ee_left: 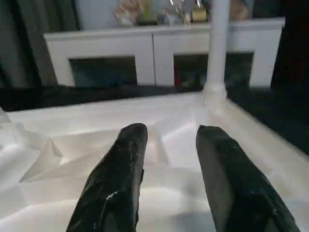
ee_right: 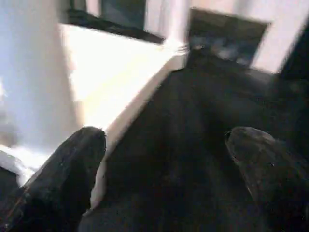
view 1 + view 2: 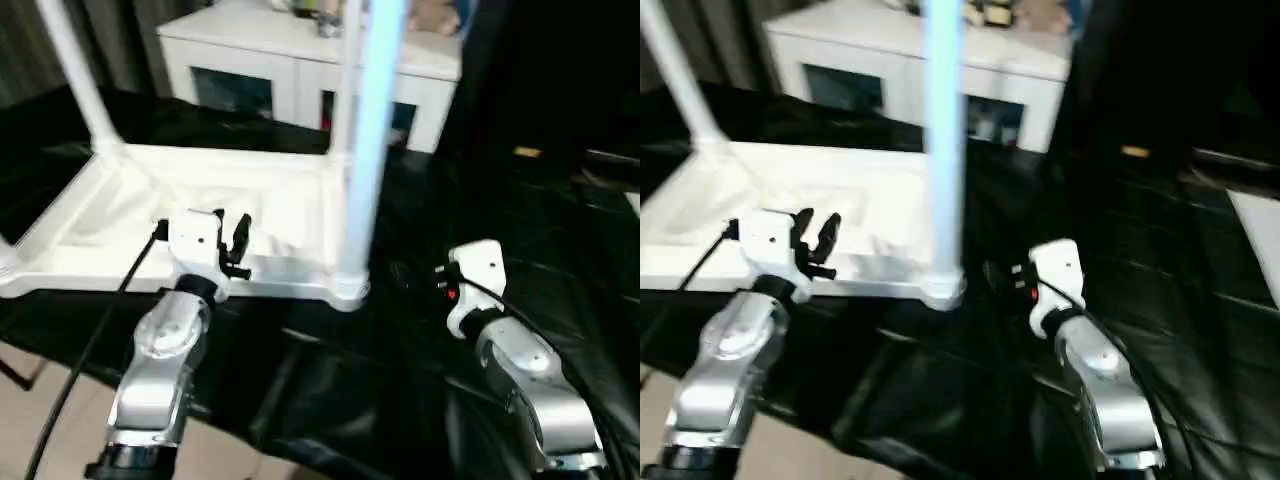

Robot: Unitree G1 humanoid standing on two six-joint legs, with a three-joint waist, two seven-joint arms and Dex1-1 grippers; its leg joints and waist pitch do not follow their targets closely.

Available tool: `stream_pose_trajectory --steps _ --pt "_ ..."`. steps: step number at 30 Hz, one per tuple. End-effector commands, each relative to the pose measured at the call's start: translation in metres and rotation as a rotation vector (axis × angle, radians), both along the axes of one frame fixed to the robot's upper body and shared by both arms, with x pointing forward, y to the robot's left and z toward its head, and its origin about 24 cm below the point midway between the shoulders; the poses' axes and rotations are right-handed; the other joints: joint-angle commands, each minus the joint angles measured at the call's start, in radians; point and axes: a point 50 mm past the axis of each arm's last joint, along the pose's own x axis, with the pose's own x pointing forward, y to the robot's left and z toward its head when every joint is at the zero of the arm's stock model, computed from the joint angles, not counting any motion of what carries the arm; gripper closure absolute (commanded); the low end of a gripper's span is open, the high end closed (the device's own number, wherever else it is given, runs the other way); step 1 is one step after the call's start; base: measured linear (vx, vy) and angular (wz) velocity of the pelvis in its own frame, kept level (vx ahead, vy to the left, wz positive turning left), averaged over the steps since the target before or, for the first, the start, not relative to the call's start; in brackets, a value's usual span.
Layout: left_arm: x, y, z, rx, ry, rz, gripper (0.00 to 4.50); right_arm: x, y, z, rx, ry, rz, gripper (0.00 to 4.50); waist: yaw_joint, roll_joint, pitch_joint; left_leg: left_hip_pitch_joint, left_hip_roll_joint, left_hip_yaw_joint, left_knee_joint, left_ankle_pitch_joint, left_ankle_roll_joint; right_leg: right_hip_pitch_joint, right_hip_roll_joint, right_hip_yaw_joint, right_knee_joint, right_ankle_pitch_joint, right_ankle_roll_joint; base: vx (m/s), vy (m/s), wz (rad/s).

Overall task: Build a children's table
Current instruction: Rotate table base

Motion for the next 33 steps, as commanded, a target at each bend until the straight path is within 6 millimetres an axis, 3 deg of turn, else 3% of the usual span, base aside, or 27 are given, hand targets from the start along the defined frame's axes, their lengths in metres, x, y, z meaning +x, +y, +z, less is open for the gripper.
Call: stream_pose_trajectory --steps 1,2,3,4,5,6,7,8,9,10,11,13,14,15,18,19,20,22,23,25,26,28,29,31,32,33 --pt "-0.001 -0.013 -0.003 -0.037 0.044 -0.152 2.53 0.003 -0.01 0.004 -0.018 -0.018 -0.033 0.0 -0.02 0.025 -0.06 0.05 0.126 -0.065 -0.119 0.018 0.04 -0.013 -0.081 0.028 -0.026 0.061 -0.169 0.071 0.087 0.13" --pt "-0.005 -0.02 -0.003 -0.053 0.052 -0.273 2.34 0.003 -0.012 0.004 -0.02 -0.018 -0.038 0.0 -0.008 0.007 -0.07 0.016 0.091 -0.041 -0.085 0.396 0.043 0.005 -0.098 0.044 -0.014 0.355 -0.177 0.0 0.0 0.0" --pt "-0.007 -0.023 -0.003 -0.055 0.06 -0.35 2.24 0.004 -0.013 0.004 -0.022 -0.019 -0.04 0.0 -0.004 0.004 -0.073 0.011 0.081 -0.032 -0.08 0.476 0.041 0.008 -0.099 0.048 -0.009 0.412 -0.178 0.038 0.08 0.04" --pt "-0.008 -0.024 -0.003 -0.056 0.062 -0.364 2.24 0.004 -0.014 0.004 -0.022 -0.019 -0.041 0.0 -0.001 0.005 -0.073 0.01 0.074 -0.028 -0.078 0.503 0.037 0.007 -0.099 0.048 -0.009 0.427 -0.179 0.0 0.0 0.0" --pt "-0.008 -0.024 -0.003 -0.056 0.062 -0.364 2.14 0.004 -0.014 0.004 -0.022 -0.019 -0.041 0.0 -0.001 0.0 -0.073 -0.001 0.067 -0.019 -0.082 0.46 0.029 0.016 -0.104 0.05 -0.015 0.399 -0.177 0.0 0.0 0.0" --pt "-0.007 -0.03 -0.005 0.006 0.126 -0.532 2.03 0.005 -0.017 0.005 -0.034 -0.019 -0.026 0.0 0.001 -0.009 -0.066 -0.007 0.068 -0.013 -0.095 0.34 0.032 0.02 -0.114 0.053 -0.026 0.322 -0.178 0.0 0.0 0.0" --pt "-0.006 -0.031 -0.006 0.029 0.149 -0.571 1.89 0.005 -0.018 0.005 -0.038 -0.02 -0.02 0.0 0.003 -0.004 -0.062 -0.007 0.07 -0.01 -0.102 0.263 0.033 0.018 -0.117 0.053 -0.031 0.258 -0.18 0.0 0.0 0.0" --pt "-0.005 -0.033 -0.007 0.042 0.17 -0.614 1.89 0.005 -0.019 0.005 -0.042 -0.02 -0.013 0.0 0.0 -0.002 -0.05 -0.003 0.081 -0.006 -0.117 0.082 0.026 0.01 -0.122 0.056 -0.045 0.113 -0.193 -0.08 -0.015 0.03" --pt "-0.003 -0.037 -0.007 0.069 0.196 -0.684 1.8 0.006 -0.02 0.006 -0.045 -0.019 0.006 0.0 -0.003 -0.014 -0.04 -0.005 0.087 -0.002 -0.132 -0.056 0.017 0.016 -0.13 0.062 -0.057 -0.022 -0.201 -0.066 -0.022 0.04" --pt "-0.001 -0.041 -0.008 0.086 0.224 -0.753 1.73 0.006 -0.021 0.006 -0.053 -0.019 0.022 0.0 -0.001 -0.016 -0.037 0.008 0.09 0.007 -0.137 -0.151 0.009 0.003 -0.132 0.066 -0.07 -0.132 -0.203 -0.076 -0.037 0.06" --pt "-0.001 -0.041 -0.008 0.086 0.224 -0.753 1.63 0.006 -0.021 0.006 -0.053 -0.019 0.022 0.0 0.001 -0.012 -0.033 0.009 0.093 0.01 -0.144 -0.206 -0.004 0.002 -0.137 0.068 -0.077 -0.212 -0.198 -0.064 -0.038 0.02" --pt "0.0 -0.045 -0.008 0.111 0.253 -0.825 1.42 0.006 -0.024 0.006 -0.061 -0.018 0.035 0.0 -0.002 -0.018 -0.03 0.001 0.098 0.014 -0.148 -0.221 -0.014 0.005 -0.141 0.069 -0.082 -0.252 -0.187 -0.032 -0.019 0.01" --pt "0.012 -0.047 -0.013 0.2 0.328 -0.89 1.35 0.007 -0.03 0.007 -0.081 -0.015 0.068 0.0 0.001 -0.017 -0.031 0.01 0.096 0.021 -0.148 -0.238 -0.022 -0.008 -0.136 0.072 -0.09 -0.309 -0.163 0.0 0.0 0.0" --pt "0.012 -0.047 -0.013 0.2 0.328 -0.89 1.35 0.007 -0.03 0.007 -0.081 -0.015 0.068 0.0 0.003 -0.017 -0.03 0.013 0.094 0.024 -0.148 -0.244 -0.021 -0.012 -0.132 0.071 -0.094 -0.331 -0.151 0.0 0.0 0.0" --pt "0.027 -0.047 -0.018 0.314 0.381 -0.909 1.35 0.005 -0.037 0.008 -0.1 0.001 0.12 0.0 0.01 -0.021 -0.038 0.006 0.099 0.031 -0.148 -0.175 -0.009 -0.002 -0.135 0.072 -0.09 -0.27 -0.141 0.0 0.0 0.0" --pt "0.03 -0.047 -0.019 0.324 0.419 -0.913 1.35 0.003 -0.039 0.007 -0.113 0.013 0.145 0.0 0.012 -0.021 -0.039 0.004 0.103 0.031 -0.148 -0.161 -0.008 0.001 -0.139 0.071 -0.086 -0.248 -0.15 0.0 0.0 0.0" --pt "0.034 -0.048 -0.02 0.35 0.436 -0.908 1.35 0.002 -0.041 0.007 -0.127 0.024 0.17 0.0 0.011 -0.017 -0.042 -0.007 0.099 0.033 -0.148 -0.129 0.003 0.008 -0.136 0.067 -0.082 -0.214 -0.158 0.0 0.0 0.0" --pt "0.043 -0.049 -0.022 0.397 0.471 -0.86 1.35 0.0 -0.043 0.006 -0.153 0.036 0.203 0.0 0.01 -0.017 -0.046 -0.003 0.1 0.038 -0.141 -0.102 0.014 0.005 -0.134 0.067 -0.08 -0.16 -0.177 0.0 0.0 0.0" --pt "0.046 -0.049 -0.022 0.423 0.464 -0.842 1.61 0.0 -0.044 0.006 -0.161 0.037 0.208 0.0 0.013 -0.02 -0.052 -0.006 0.103 0.039 -0.138 -0.059 0.024 0.009 -0.135 0.065 -0.071 -0.081 -0.199 0.0 0.0 0.0" --pt "0.053 -0.051 -0.021 0.454 0.447 -0.794 1.69 0.0 -0.045 0.006 -0.17 0.037 0.212 0.0 0.011 -0.022 -0.053 -0.01 0.102 0.04 -0.135 -0.027 0.039 0.011 -0.13 0.062 -0.067 -0.021 -0.212 0.0 0.0 0.0" --pt "0.056 -0.052 -0.02 0.452 0.446 -0.768 1.69 -0.001 -0.045 0.006 -0.169 0.036 0.214 0.0 0.013 -0.02 -0.062 -0.012 0.102 0.041 -0.127 0.033 0.066 0.014 -0.133 0.06 -0.053 0.091 -0.244 0.0 0.0 0.0" --pt "0.059 -0.052 -0.02 0.461 0.446 -0.753 1.74 -0.001 -0.045 0.005 -0.168 0.036 0.214 0.0 0.016 -0.021 -0.065 -0.014 0.102 0.043 -0.122 0.071 0.095 0.011 -0.131 0.057 -0.046 0.165 -0.27 0.0 0.0 0.0" --pt "0.059 -0.052 -0.02 0.461 0.446 -0.753 2.05 -0.001 -0.045 0.005 -0.168 0.036 0.214 0.0 0.017 -0.021 -0.064 -0.016 0.103 0.044 -0.121 0.075 0.109 0.011 -0.133 0.057 -0.045 0.179 -0.282 0.0 0.0 0.0" --pt "0.063 -0.051 -0.021 0.472 0.464 -0.743 2.12 -0.002 -0.045 0.005 -0.166 0.04 0.222 0.0 0.017 -0.021 -0.059 -0.015 0.103 0.045 -0.123 0.052 0.115 0.008 -0.132 0.056 -0.051 0.144 -0.286 0.0 0.0 0.0" --pt "0.066 -0.05 -0.023 0.481 0.484 -0.741 2.12 -0.003 -0.043 0.004 -0.167 0.046 0.241 0.0 0.019 -0.022 -0.055 -0.012 0.103 0.046 -0.126 0.002 0.105 0.006 -0.132 0.055 -0.062 0.057 -0.279 0.0 0.0 0.0" --pt "0.067 -0.05 -0.024 0.489 0.487 -0.749 2.12 -0.003 -0.042 0.003 -0.169 0.048 0.25 0.0 0.02 -0.021 -0.055 -0.01 0.105 0.046 -0.127 -0.013 0.096 0.008 -0.134 0.056 -0.063 0.032 -0.276 0.0 0.0 0.0"
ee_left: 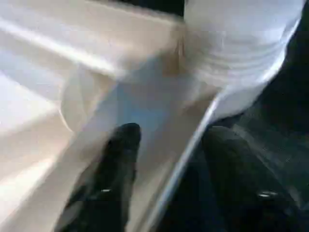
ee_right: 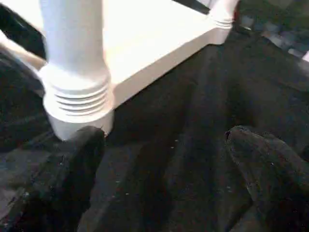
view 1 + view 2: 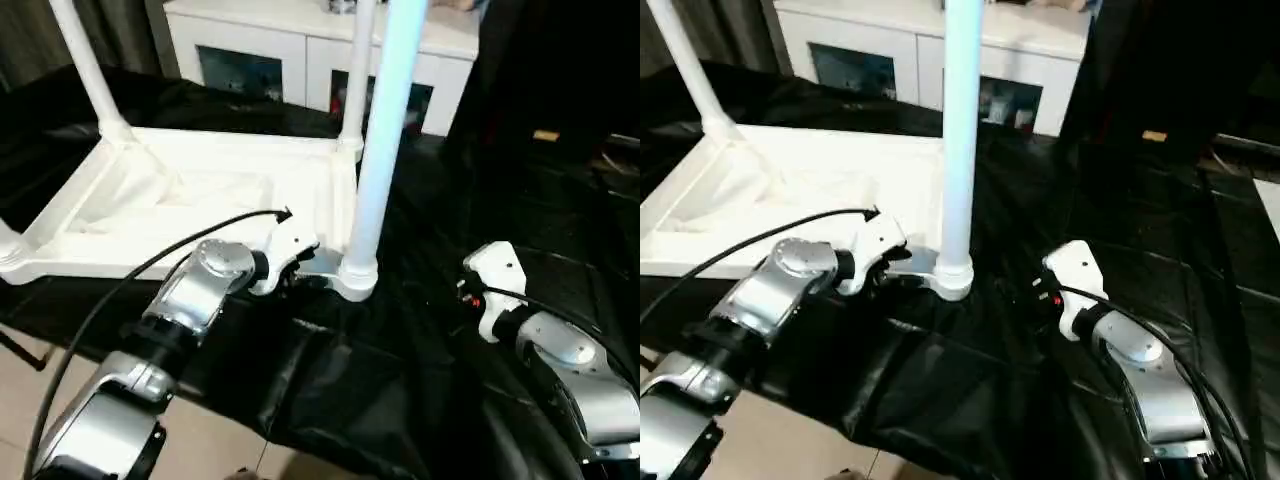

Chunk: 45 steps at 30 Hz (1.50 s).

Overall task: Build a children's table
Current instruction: Rotate table base

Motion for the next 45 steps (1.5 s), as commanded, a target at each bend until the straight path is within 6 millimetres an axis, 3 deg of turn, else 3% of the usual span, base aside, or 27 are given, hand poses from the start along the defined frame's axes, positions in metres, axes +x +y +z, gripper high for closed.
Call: stream_pose_trajectory --steps 1,6,14,27,32,33,35,38,39,41,45 --pt "0.006 0.002 0.004 0.028 -0.022 -0.008 2.36 -0.003 -0.001 -0.002 -0.007 0.01 0.021 0.0 0.006 -0.004 -0.06 0.011 0.09 -0.034 -0.078 -0.102 0.073 0.052 -0.106 0.055 -0.073 -0.035 -0.283 0.0 0.0 0.0" --pt "0.001 -0.001 -0.002 0.04 0.053 -0.097 2.66 -0.002 -0.002 -0.003 -0.02 0.014 0.031 0.0 0.007 -0.006 -0.058 0.012 0.093 -0.036 -0.085 -0.139 0.04 0.05 -0.11 0.058 -0.078 -0.106 -0.259 0.0 0.0 0.0" --pt "-0.005 0.001 0.0 0.017 0.121 -0.215 3.32 -0.002 -0.006 -0.002 -0.035 0.007 0.035 0.0 0.008 -0.005 -0.062 0.009 0.094 -0.035 -0.081 -0.077 0.07 0.052 -0.111 0.055 -0.067 0.011 -0.287 0.0 0.0 0.0" --pt "-0.031 0.013 -0.011 0.058 0.27 -0.355 4.21 -0.012 -0.005 0.006 -0.019 -0.006 0.231 0.0 0.002 -0.003 -0.054 0.009 0.099 -0.035 -0.088 -0.144 0.054 0.052 -0.114 0.058 -0.076 -0.08 -0.288 0.0 0.0 0.0" --pt "-0.023 0.005 -0.004 0.008 0.176 -0.267 4.49 -0.008 -0.006 0.006 -0.031 -0.014 0.228 0.0 0.0 -0.007 -0.053 0.01 0.098 -0.033 -0.088 -0.151 0.057 0.048 -0.111 0.057 -0.079 -0.107 -0.29 0.0 0.0 0.0" --pt "-0.023 0.005 -0.003 0.0 0.173 -0.264 4.49 -0.008 -0.006 0.006 -0.031 -0.015 0.229 0.0 0.0 -0.007 -0.053 0.008 0.097 -0.034 -0.088 -0.152 0.057 0.05 -0.112 0.057 -0.08 -0.118 -0.285 0.0 0.0 0.0" --pt "-0.022 0.005 0.001 -0.025 0.166 -0.251 3.98 -0.008 -0.005 0.006 -0.027 -0.018 0.238 0.0 -0.003 -0.008 -0.054 0.006 0.097 -0.035 -0.088 -0.139 0.06 0.05 -0.111 0.057 -0.079 -0.107 -0.282 0.0 0.0 0.0" --pt "-0.026 0.009 0.004 -0.014 0.163 -0.27 3.87 -0.009 -0.005 0.007 -0.024 -0.02 0.245 0.0 -0.006 -0.005 -0.055 0.006 0.096 -0.034 -0.085 -0.128 0.07 0.05 -0.111 0.057 -0.078 -0.09 -0.286 0.0 0.0 0.0" --pt "-0.026 0.01 0.004 -0.005 0.155 -0.272 3.63 -0.009 -0.005 0.006 -0.024 -0.02 0.246 0.0 -0.006 -0.005 -0.054 0.005 0.097 -0.034 -0.086 -0.128 0.071 0.049 -0.11 0.057 -0.078 -0.091 -0.285 0.0 0.0 0.0" --pt "-0.026 0.015 0.005 0.012 0.144 -0.262 3.51 -0.01 -0.005 0.006 -0.024 -0.021 0.249 0.0 -0.003 -0.002 -0.053 0.012 0.098 -0.032 -0.087 -0.152 0.063 0.043 -0.108 0.056 -0.083 -0.13 -0.279 0.0 0.0 0.0" --pt "-0.03 0.022 0.004 0.018 0.172 -0.255 3.51 -0.01 -0.004 0.006 -0.024 -0.021 0.255 0.0 0.003 0.0 -0.051 0.014 0.102 -0.032 -0.092 -0.167 0.042 0.041 -0.107 0.057 -0.081 -0.141 -0.273 0.0 0.0 0.0"
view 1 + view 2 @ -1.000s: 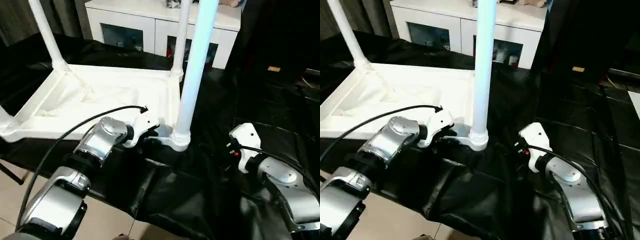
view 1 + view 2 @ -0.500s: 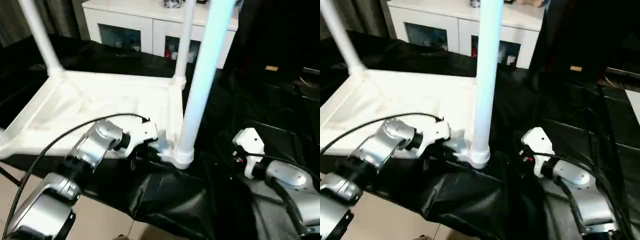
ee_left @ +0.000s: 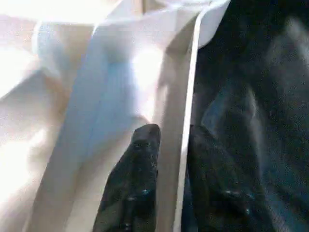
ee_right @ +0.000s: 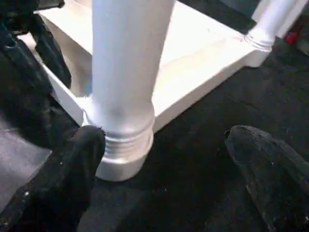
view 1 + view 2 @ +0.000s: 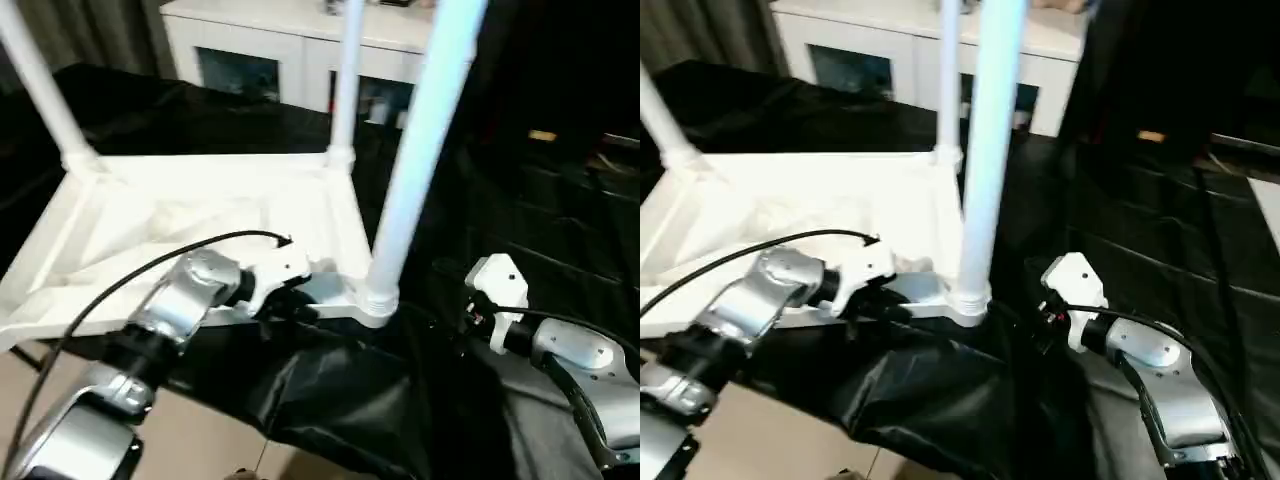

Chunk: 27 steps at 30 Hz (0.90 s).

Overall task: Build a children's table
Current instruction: Rotate table base, then rotate leg to tighten

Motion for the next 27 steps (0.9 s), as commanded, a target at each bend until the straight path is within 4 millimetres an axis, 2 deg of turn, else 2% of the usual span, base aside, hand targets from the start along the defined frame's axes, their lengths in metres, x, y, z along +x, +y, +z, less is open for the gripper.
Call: stream_pose_trajectory --steps 1,5,6,9,10,15,16,18,22,23,25,27 --pt "-0.003 0.005 0.002 0.001 0.021 0.017 3.51 -0.001 0.001 0.001 -0.005 -0.003 0.022 0.0 0.003 -0.001 -0.052 0.013 0.097 -0.038 -0.092 -0.168 0.042 0.04 -0.107 0.058 -0.076 -0.134 -0.27 0.0 0.0 0.0" --pt "-0.005 0.006 0.002 -0.023 0.017 0.028 3.51 0.0 0.002 0.002 0.002 -0.005 0.032 0.0 0.004 0.0 -0.052 0.01 0.095 -0.037 -0.091 -0.154 0.046 0.042 -0.109 0.059 -0.075 -0.111 -0.274 0.0 0.0 0.0" --pt "-0.005 0.006 0.002 -0.031 0.015 0.029 3.79 0.0 0.002 0.002 0.004 -0.006 0.034 0.0 0.004 -0.001 -0.053 0.009 0.094 -0.037 -0.09 -0.153 0.048 0.043 -0.109 0.059 -0.076 -0.109 -0.275 0.0 0.0 0.0" --pt "-0.004 0.001 0.002 -0.074 -0.019 0.023 3.88 0.0 0.003 0.003 0.017 -0.003 0.059 0.0 0.004 -0.002 -0.052 0.009 0.094 -0.037 -0.091 -0.167 0.047 0.043 -0.11 0.059 -0.08 -0.137 -0.268 0.0 0.0 0.0" --pt "-0.004 0.0 0.002 -0.078 -0.019 0.023 4.07 0.0 0.004 0.003 0.018 -0.003 0.062 0.0 0.005 -0.002 -0.052 0.01 0.094 -0.036 -0.09 -0.165 0.047 0.042 -0.11 0.059 -0.08 -0.137 -0.267 0.0 0.0 0.0" --pt "-0.007 -0.005 0.001 -0.094 -0.022 -0.015 4.44 -0.005 0.006 0.003 0.008 0.016 0.146 0.0 0.005 -0.002 -0.055 0.009 0.097 -0.037 -0.089 -0.141 0.061 0.045 -0.11 0.058 -0.074 -0.08 -0.275 0.0 0.0 0.0" --pt "-0.009 -0.005 0.0 -0.096 -0.012 -0.024 4.44 -0.005 0.007 0.002 0.005 0.019 0.158 0.0 0.001 -0.003 -0.055 0.004 0.095 -0.038 -0.089 -0.129 0.066 0.048 -0.109 0.057 -0.071 -0.062 -0.278 0.0 0.0 0.0" --pt "-0.013 -0.005 -0.003 -0.081 0.009 -0.047 4.44 -0.003 0.011 0.0 -0.008 0.02 0.177 0.0 -0.001 -0.004 -0.054 0.005 0.095 -0.038 -0.088 -0.129 0.072 0.047 -0.112 0.057 -0.073 -0.067 -0.28 0.0 0.0 0.0" --pt "-0.015 -0.005 -0.005 -0.073 0.011 -0.066 4.44 0.001 0.015 -0.002 -0.025 0.015 0.19 0.0 -0.005 -0.002 -0.054 0.009 0.094 -0.036 -0.088 -0.142 0.062 0.043 -0.108 0.056 -0.077 -0.111 -0.279 0.0 0.0 0.0" --pt "-0.016 -0.005 -0.005 -0.072 0.006 -0.075 4.44 0.004 0.016 -0.002 -0.026 0.012 0.187 0.0 -0.006 -0.008 -0.053 0.008 0.094 -0.035 -0.089 -0.142 0.062 0.044 -0.109 0.057 -0.076 -0.117 -0.279 0.0 0.0 0.0" --pt "-0.017 -0.006 -0.005 -0.069 0.001 -0.096 4.44 0.01 0.016 -0.002 -0.038 0.001 0.17 0.0 -0.005 -0.006 -0.054 0.009 0.095 -0.035 -0.088 -0.136 0.062 0.043 -0.109 0.057 -0.075 -0.113 -0.28 0.0 0.0 0.0" --pt "-0.018 -0.007 -0.005 -0.067 -0.001 -0.107 4.44 0.014 0.016 -0.002 -0.031 0.003 0.168 0.0 -0.004 -0.008 -0.055 0.009 0.093 -0.033 -0.086 -0.114 0.068 0.043 -0.108 0.057 -0.073 -0.094 -0.282 0.0 0.0 0.0"
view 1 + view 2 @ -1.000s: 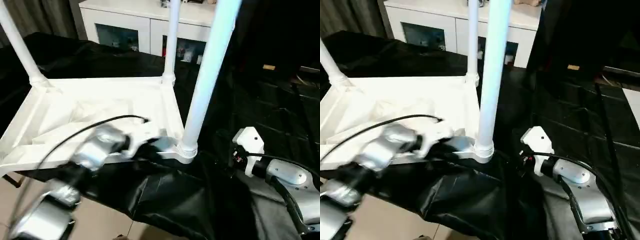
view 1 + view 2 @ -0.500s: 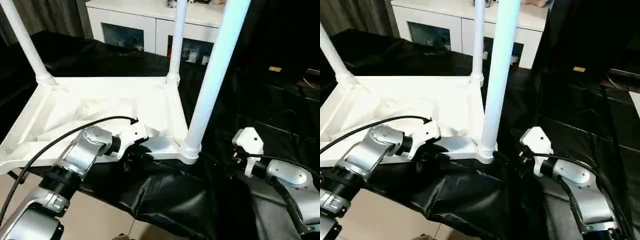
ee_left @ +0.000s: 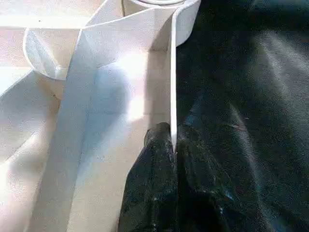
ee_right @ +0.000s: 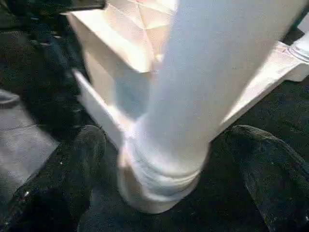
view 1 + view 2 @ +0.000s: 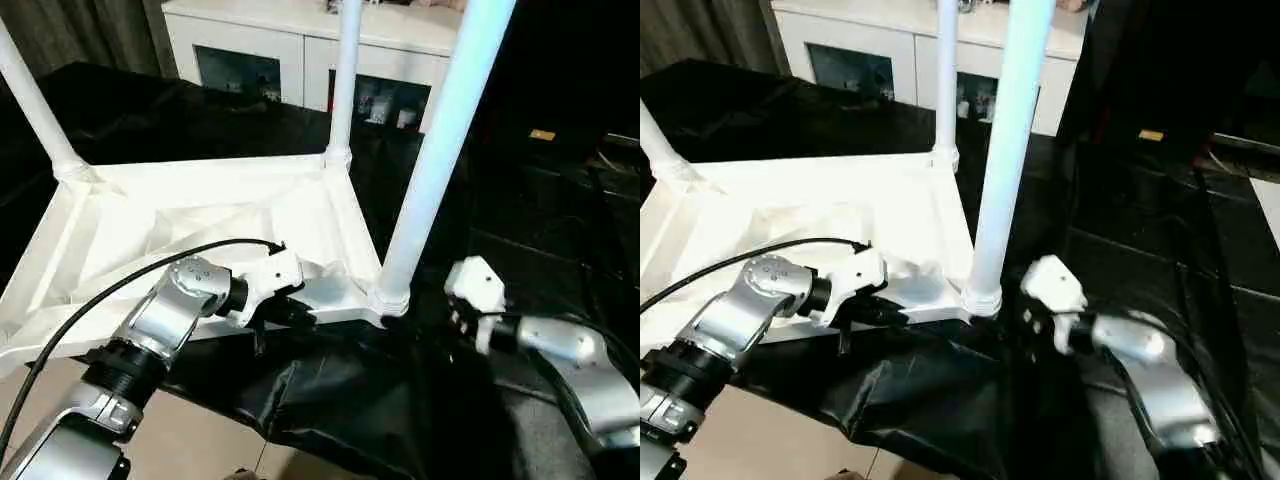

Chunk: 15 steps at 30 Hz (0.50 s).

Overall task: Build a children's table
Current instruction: Rotate leg to tighten

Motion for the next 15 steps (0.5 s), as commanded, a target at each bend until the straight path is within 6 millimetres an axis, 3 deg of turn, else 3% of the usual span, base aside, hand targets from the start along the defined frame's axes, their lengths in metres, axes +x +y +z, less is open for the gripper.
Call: stream_pose_trajectory --steps 1,3,4,11,14,15 --pt "-0.0051 -0.0035 -0.0022 0.003 0.009 -0.042 4.44 0.0029 -0.0001 0.0009 -0.006 -0.007 0.006 0.0 0.005 -0.007 -0.056 0.01 0.093 -0.035 -0.084 -0.105 0.071 0.043 -0.108 0.057 -0.068 -0.076 -0.285 0.0 0.0 0.0" --pt "-0.0052 -0.0035 -0.002 0.007 0.006 -0.046 4.49 0.0038 0.001 0.0008 0.0 0.0 0.021 0.19 0.008 -0.007 -0.057 0.01 0.093 -0.034 -0.083 -0.095 0.077 0.044 -0.108 0.057 -0.065 -0.056 -0.286 0.0 0.0 0.0" --pt "-0.0052 -0.0035 -0.0019 0.008 0.006 -0.048 4.5 0.0045 0.0019 0.0005 0.002 0.004 0.033 0.3 0.009 -0.014 -0.057 0.01 0.094 -0.033 -0.083 -0.094 0.081 0.045 -0.108 0.056 -0.065 -0.054 -0.286 0.0 0.0 0.0" --pt "-0.0066 -0.0017 -0.0009 0.008 0.011 -0.064 4.5 0.0059 0.0038 -0.0002 0.006 0.021 0.091 0.63 0.01 -0.01 -0.057 0.01 0.094 -0.034 -0.084 -0.105 0.074 0.044 -0.109 0.056 -0.066 -0.08 -0.284 0.0 0.0 0.0" --pt "-0.0067 -0.0011 -0.0009 0.01 0.012 -0.065 4.5 0.0074 0.0035 0.0 0.005 0.016 0.09 1.01 0.01 -0.01 -0.057 0.009 0.093 -0.034 -0.082 -0.094 0.079 0.045 -0.109 0.056 -0.065 -0.064 -0.287 0.0 0.0 0.0" --pt "-0.0067 -0.001 -0.0009 0.01 0.012 -0.065 4.5 0.0077 0.0037 0.0001 0.007 0.017 0.09 1.01 0.009 -0.017 -0.058 0.009 0.093 -0.033 -0.082 -0.092 0.081 0.046 -0.109 0.055 -0.065 -0.064 -0.287 0.0 0.0 0.0"
